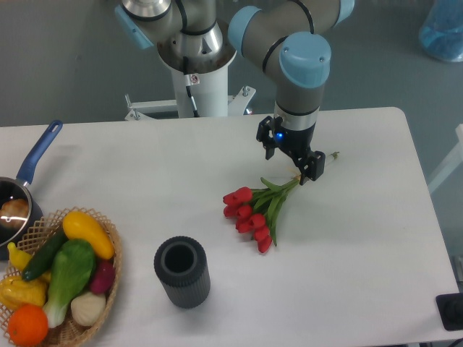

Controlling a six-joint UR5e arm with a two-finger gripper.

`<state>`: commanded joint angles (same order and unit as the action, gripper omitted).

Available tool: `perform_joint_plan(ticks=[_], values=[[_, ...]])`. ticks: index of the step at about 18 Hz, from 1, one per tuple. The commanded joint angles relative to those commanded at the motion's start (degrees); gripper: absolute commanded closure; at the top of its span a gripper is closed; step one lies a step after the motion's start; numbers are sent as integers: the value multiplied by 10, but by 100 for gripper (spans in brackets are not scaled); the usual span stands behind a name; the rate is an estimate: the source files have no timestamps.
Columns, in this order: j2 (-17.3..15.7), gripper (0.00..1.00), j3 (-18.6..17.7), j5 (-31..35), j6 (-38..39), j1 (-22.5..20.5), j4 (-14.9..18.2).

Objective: Pick up the flowers from the table
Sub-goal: 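Lower the gripper onto the green tulip stems, then close the gripper around the tulip stems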

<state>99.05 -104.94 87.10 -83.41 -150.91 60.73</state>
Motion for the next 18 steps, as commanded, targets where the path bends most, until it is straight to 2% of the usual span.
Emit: perform_joint_plan(ticks=[6,9,11,15,18], values=[[5,0,-7,-3,1,5,1],[32,0,-15,-11,1,4,2],[33,0,-34,-14,4,4,-4],[36,0,-41,-14,0,4,-4],[58,0,-39,-12,1,7,-5]])
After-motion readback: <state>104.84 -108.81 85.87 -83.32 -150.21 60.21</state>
